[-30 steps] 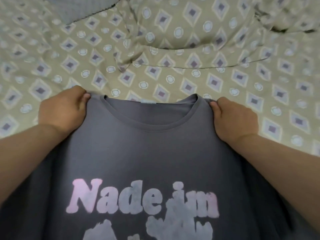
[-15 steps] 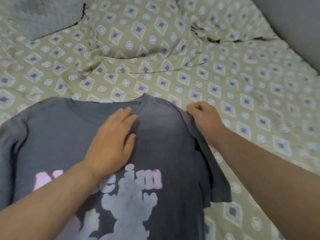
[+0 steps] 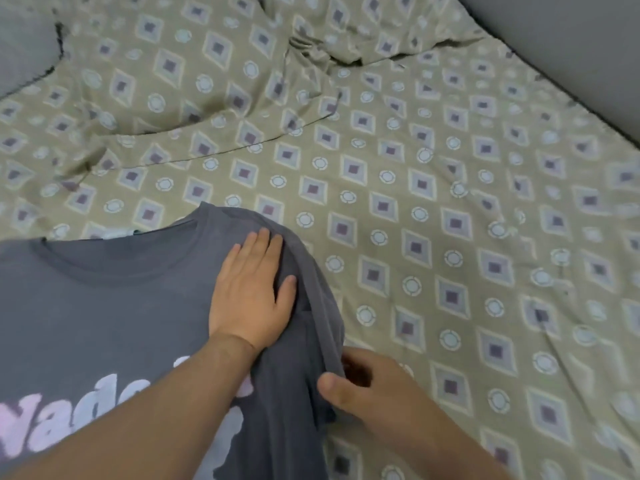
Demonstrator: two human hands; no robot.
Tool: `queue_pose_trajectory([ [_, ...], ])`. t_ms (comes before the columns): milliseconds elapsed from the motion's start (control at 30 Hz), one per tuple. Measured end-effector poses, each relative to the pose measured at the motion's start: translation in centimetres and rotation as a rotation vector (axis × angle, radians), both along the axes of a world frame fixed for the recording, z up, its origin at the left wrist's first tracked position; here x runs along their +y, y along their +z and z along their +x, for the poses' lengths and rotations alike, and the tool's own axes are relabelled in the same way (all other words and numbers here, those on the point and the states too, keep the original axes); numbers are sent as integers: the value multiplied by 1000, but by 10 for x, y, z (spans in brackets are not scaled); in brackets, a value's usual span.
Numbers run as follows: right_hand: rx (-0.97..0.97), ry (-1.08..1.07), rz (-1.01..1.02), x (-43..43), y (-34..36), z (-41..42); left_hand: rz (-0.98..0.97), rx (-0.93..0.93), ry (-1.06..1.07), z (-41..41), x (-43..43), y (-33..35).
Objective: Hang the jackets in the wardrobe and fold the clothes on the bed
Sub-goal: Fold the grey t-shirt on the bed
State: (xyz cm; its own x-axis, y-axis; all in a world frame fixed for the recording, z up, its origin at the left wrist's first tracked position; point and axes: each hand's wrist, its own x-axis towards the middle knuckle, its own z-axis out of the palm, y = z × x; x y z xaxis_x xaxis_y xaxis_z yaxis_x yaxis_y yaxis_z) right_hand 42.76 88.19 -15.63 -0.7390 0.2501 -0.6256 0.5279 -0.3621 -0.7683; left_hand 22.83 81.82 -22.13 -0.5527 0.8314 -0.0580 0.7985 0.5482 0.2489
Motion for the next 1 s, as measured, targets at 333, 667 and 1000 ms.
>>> queue_pose_trajectory([
  [333,-231,-800,202,113,-17,4,-40,52,-47,0,2,-1],
  [667,178,-804,-645,40,-34,30,-130,74,-26,1,4,0],
  [1000,-156,-845,-222,55,-21,20,-115,79,-16,0,5,-4],
])
